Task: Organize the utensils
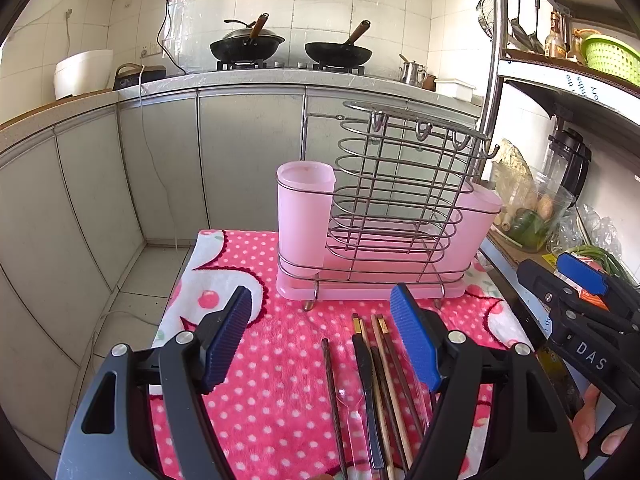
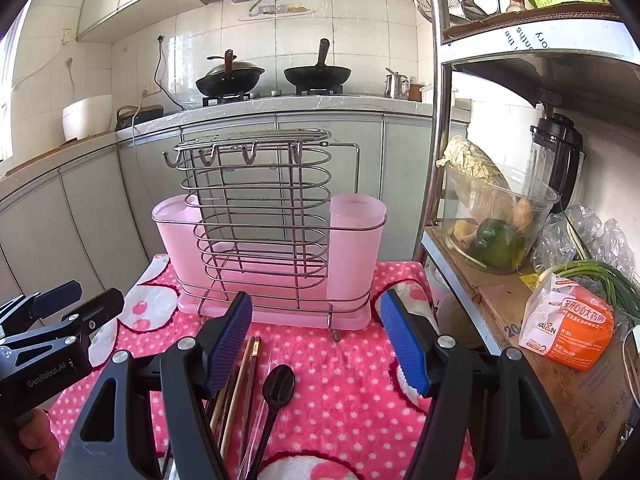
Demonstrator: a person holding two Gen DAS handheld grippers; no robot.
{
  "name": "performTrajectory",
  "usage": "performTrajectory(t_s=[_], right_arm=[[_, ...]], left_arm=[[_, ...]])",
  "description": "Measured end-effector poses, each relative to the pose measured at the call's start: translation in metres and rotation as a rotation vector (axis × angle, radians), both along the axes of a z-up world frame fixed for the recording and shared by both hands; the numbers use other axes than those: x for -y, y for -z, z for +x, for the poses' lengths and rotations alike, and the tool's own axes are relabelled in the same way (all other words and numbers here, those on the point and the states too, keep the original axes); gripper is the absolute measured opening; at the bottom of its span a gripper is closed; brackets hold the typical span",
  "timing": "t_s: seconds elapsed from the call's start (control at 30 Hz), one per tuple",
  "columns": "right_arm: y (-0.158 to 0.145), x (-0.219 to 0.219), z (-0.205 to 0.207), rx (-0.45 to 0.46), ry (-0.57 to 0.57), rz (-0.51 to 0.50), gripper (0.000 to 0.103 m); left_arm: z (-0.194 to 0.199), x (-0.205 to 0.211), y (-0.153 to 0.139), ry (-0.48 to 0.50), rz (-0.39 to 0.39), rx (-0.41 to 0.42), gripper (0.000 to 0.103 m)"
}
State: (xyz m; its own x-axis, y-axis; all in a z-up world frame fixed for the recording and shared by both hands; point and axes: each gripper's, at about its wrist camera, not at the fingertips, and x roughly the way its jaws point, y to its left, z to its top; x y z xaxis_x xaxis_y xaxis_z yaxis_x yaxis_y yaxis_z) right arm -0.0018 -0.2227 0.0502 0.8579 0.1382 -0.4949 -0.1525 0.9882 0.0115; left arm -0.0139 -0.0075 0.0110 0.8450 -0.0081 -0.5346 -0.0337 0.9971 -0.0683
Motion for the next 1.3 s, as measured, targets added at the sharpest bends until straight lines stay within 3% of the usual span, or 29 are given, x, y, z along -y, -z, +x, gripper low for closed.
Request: performTrajectory(t_s=[1.3], right_arm=[[-0.0068, -0.0022, -0.0061, 0.011, -0.003, -0.007, 0.066]], left_arm=[[-0.006, -0.0044, -0.0021, 0.005, -0.002, 0.005, 0.073]])
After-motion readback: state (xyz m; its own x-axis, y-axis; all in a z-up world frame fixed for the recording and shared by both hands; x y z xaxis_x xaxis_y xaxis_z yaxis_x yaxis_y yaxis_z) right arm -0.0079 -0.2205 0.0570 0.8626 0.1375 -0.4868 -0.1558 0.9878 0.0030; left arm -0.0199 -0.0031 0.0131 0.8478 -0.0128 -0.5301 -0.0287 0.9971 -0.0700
